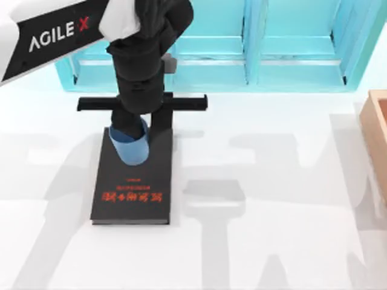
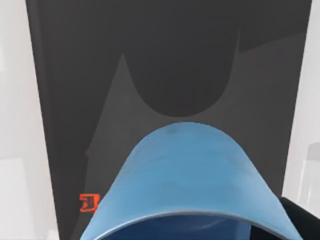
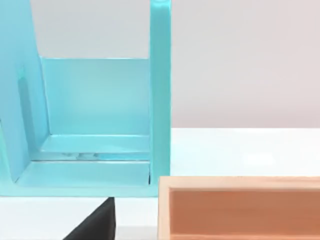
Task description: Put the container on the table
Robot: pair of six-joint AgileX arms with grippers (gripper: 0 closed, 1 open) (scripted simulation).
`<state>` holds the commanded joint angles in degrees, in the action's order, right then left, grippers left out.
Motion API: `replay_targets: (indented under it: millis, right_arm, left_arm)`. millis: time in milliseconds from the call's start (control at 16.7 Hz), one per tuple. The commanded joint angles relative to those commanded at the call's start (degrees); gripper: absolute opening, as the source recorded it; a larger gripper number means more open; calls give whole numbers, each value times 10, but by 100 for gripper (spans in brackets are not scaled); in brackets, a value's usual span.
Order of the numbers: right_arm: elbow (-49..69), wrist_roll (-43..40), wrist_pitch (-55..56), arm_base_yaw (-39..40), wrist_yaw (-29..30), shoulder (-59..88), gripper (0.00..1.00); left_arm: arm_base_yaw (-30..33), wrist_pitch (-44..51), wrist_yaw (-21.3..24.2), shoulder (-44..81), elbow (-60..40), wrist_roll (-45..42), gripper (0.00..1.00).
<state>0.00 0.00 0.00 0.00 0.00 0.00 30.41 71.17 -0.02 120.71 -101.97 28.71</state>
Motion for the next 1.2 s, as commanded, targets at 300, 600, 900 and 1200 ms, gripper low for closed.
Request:
replay_targets:
  millis: [300, 600, 900, 1200]
  right_arm:
    - [0, 0, 0, 0, 0, 0, 100]
    - [0, 0, 0, 0, 0, 0, 100]
    - [0, 0, 0, 0, 0, 0, 100]
    - [0, 0, 0, 0, 0, 0, 100]
  left_arm:
    - [-20, -3, -3, -19, 21, -23, 0]
    - [-133, -7, -20, -127, 123, -134, 0]
    - [-226, -10, -33, -216, 206, -223, 0]
    - [-226, -11, -34, -214, 208, -227, 0]
